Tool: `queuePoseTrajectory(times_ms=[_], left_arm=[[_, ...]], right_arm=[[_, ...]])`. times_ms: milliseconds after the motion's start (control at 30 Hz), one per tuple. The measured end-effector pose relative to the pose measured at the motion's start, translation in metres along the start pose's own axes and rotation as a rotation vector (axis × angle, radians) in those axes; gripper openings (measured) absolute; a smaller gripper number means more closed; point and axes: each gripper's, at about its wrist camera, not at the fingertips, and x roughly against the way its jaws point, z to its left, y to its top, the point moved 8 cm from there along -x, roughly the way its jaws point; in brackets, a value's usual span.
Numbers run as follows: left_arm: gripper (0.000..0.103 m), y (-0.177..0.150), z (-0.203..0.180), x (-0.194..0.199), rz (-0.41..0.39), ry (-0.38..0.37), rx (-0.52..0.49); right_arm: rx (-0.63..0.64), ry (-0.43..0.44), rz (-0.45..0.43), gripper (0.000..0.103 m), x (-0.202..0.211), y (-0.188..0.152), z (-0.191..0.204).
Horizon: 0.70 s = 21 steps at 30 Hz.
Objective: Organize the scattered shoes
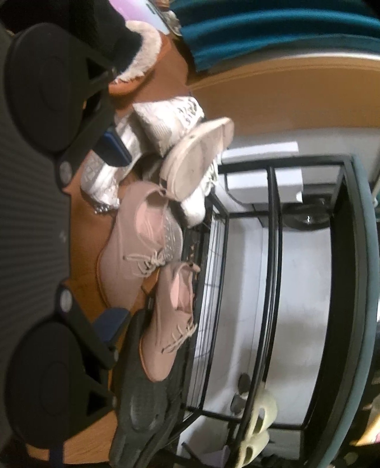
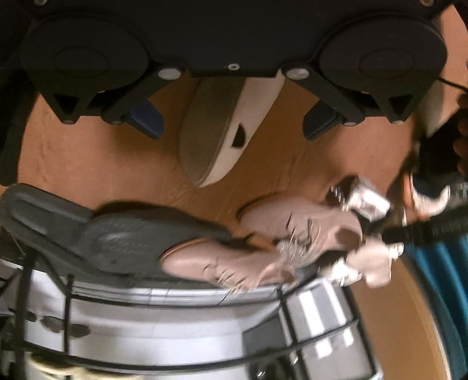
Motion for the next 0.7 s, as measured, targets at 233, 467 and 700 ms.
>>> queuePoseTrajectory(times_ms=[233,467,700], left_arm=[[0.103,-0.005,0.007,-0.011,0.05,0.024,-0.003],[0.102,-0.007,0.002,-0.016,0.074,0.009,-0.008],[0.103,-0.012,0.003,-0.021,0.106,0.009,0.0]], right_arm=[[0.0,-0.041,0.015,0.103,-0.016,-0.001,0.006],[-0.021,-0.052,0.043,0.103,-0.019,-0.007,-0.001],[0.04,-0.059,0.097,0.103,-0.034,-0.019,0.008]])
